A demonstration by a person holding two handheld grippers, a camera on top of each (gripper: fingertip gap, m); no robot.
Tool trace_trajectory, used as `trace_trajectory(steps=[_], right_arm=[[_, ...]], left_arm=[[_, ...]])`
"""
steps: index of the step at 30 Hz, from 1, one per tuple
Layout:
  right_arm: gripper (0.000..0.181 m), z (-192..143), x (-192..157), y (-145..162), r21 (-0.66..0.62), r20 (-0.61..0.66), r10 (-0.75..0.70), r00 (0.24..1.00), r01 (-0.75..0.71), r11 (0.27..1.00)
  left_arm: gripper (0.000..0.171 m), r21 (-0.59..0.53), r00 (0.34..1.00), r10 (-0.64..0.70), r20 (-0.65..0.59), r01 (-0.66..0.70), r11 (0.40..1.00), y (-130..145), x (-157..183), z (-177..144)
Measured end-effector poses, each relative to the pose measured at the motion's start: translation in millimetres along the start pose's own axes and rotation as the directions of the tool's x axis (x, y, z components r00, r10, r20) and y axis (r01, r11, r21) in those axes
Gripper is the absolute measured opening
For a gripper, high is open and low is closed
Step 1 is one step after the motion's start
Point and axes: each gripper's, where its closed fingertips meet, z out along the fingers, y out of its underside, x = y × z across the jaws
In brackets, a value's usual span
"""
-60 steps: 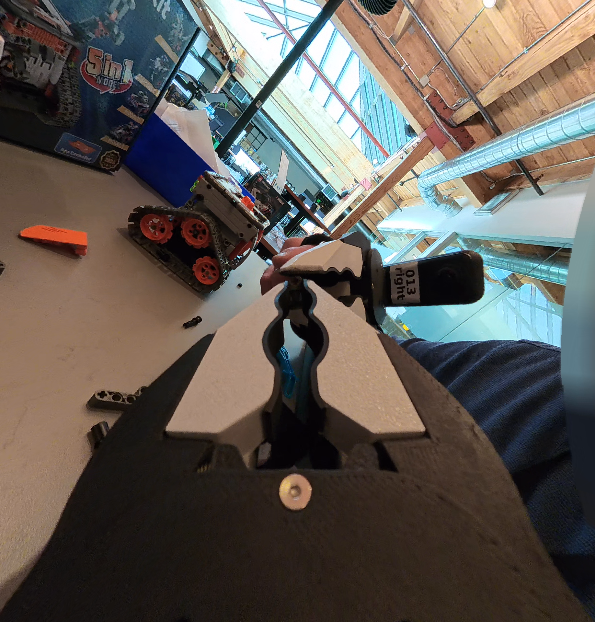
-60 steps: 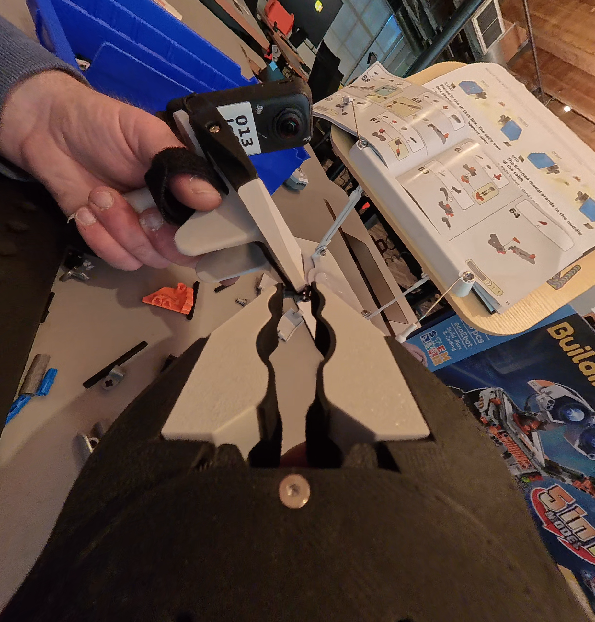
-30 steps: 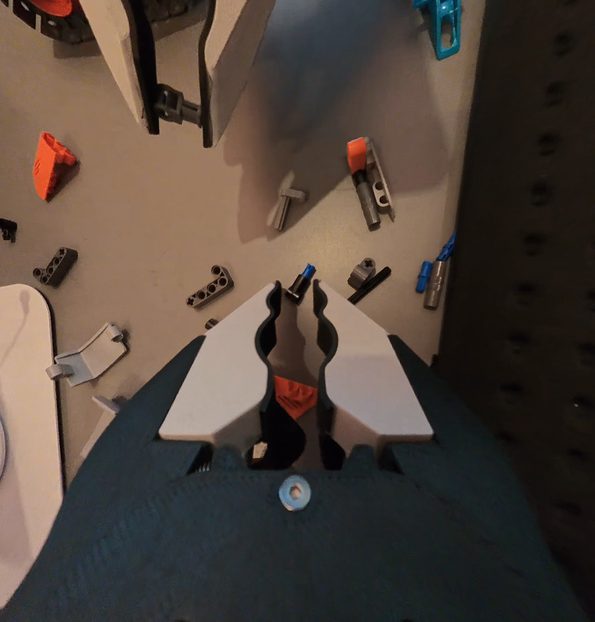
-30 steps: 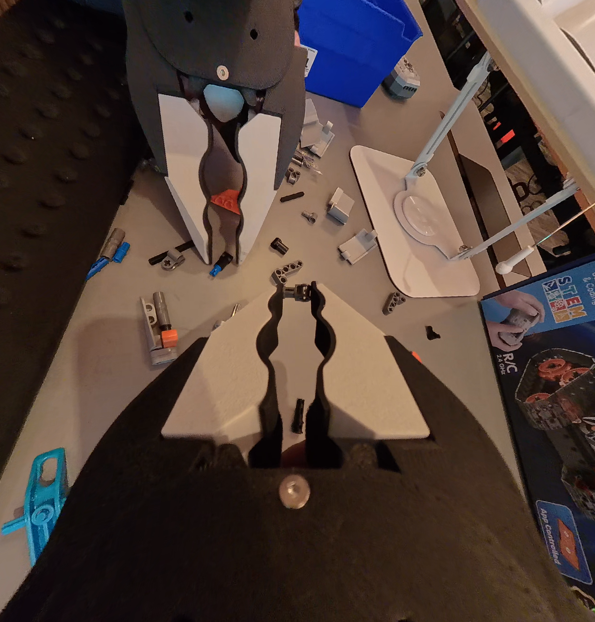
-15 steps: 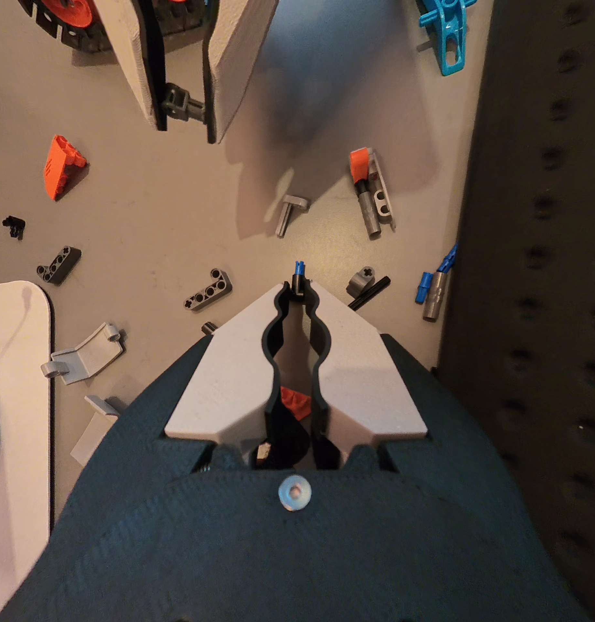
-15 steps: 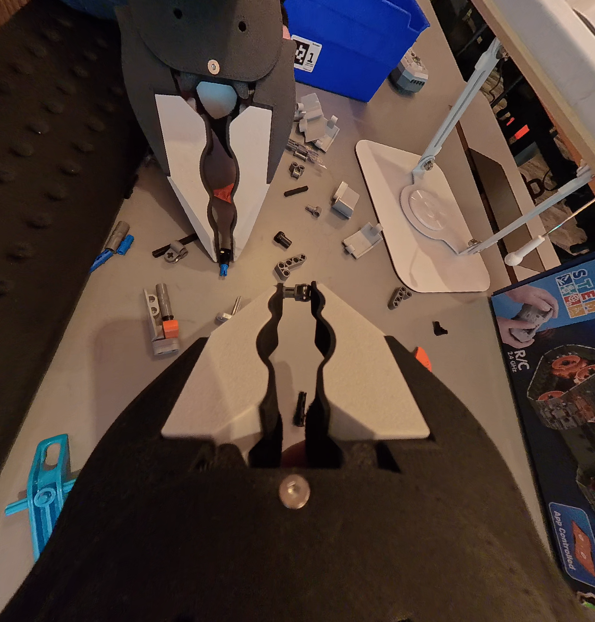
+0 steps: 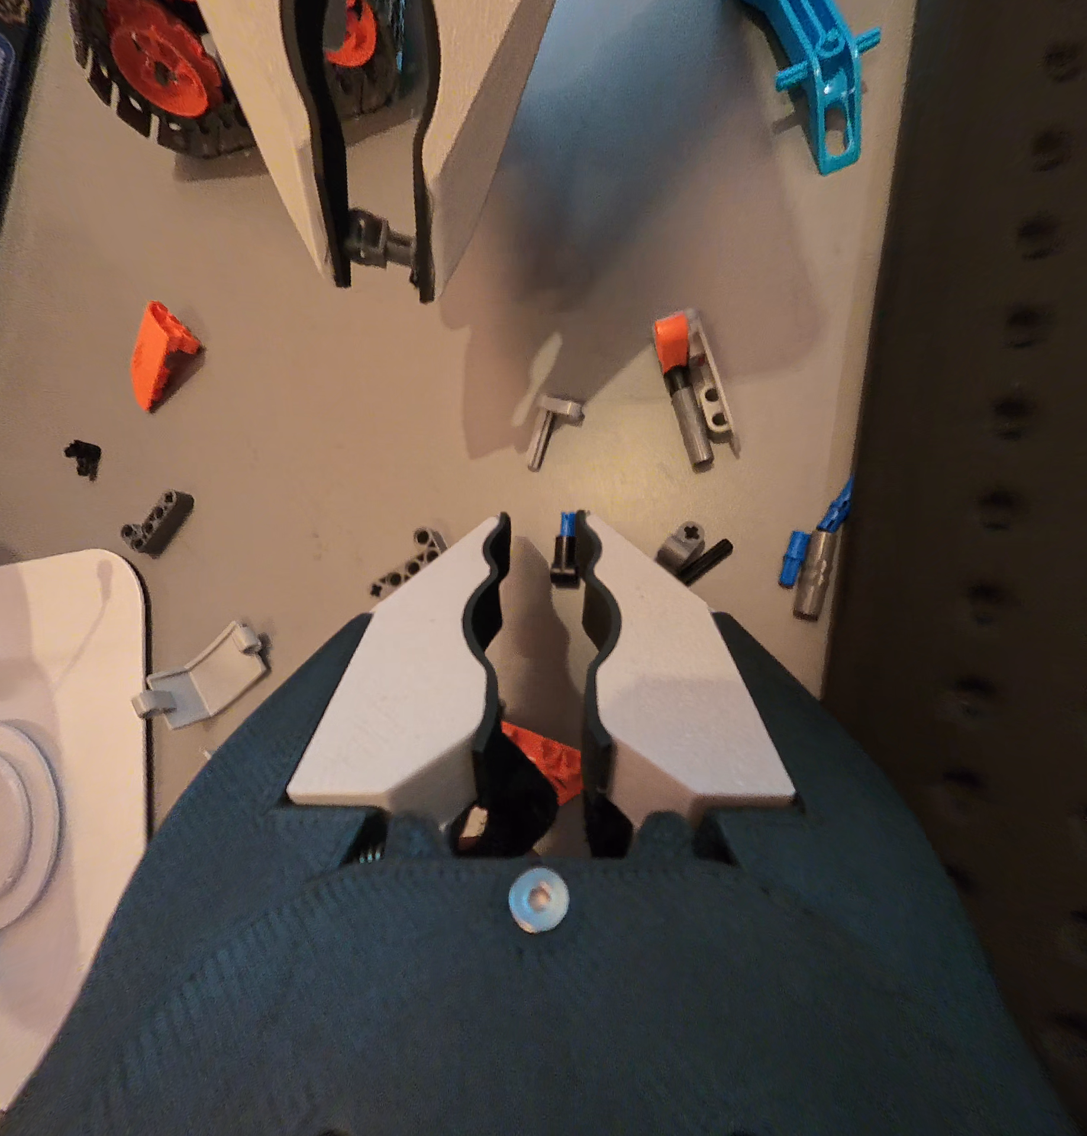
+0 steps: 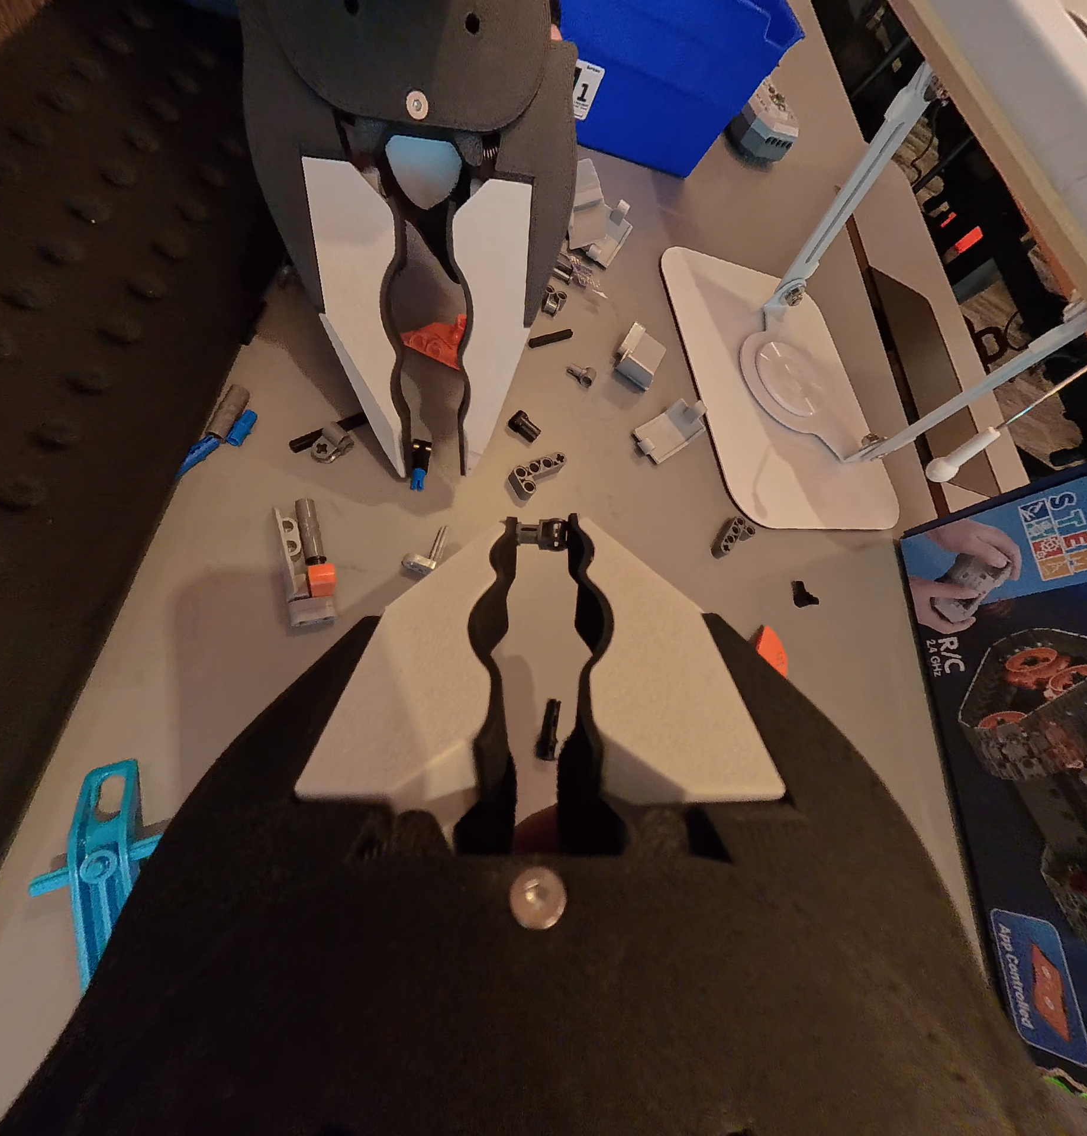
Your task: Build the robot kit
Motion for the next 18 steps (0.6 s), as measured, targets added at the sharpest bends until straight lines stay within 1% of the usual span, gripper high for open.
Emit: trace_trajectory(steps=[4,6,9,12,13,16,18], right_arm=[[0.013,-2,1,0,0.000,-0.004,0.002,1.000,-0.002,1.000],[0.013,-2,1,0,0.001,-0.002,0.003,1.000,-0.003,1.000],[0.013,-3,0,0,-0.003,-0.002,-0.001,1.000,0.001,1.000],[0.013,-3,0,1,-0.006,0.000,-0.004,1.000,0.004,1.000],[0.013,-3,0,1,-0.007,0.000,-0.005,1.000,0.005,1.000],[0.013,-4,0,2,-0.009,0.000,-0.005,1.000,0.005,1.000],[0.013,-5,1,3,-0.010,-0.003,-0.003,1.000,0.003,1.000]], left_arm=[[0.021,0.021,0.999,0.029,-0.016,-0.029,0.999,-18,0,3],[0.021,0.007,0.998,0.052,-0.029,-0.052,0.999,-23,1,9],[0.020,-0.049,0.996,0.086,-0.038,-0.088,0.995,-20,1,21],[0.010,-0.054,0.996,0.080,-0.043,-0.082,0.995,-21,2,26],[0.004,-0.061,0.996,0.081,-0.037,-0.083,0.995,-20,2,27],[0.003,-0.064,0.996,0.076,-0.036,-0.079,0.995,-18,5,24],[0.003,-0.068,0.997,0.078,0.004,-0.077,0.995,-16,0,19]])
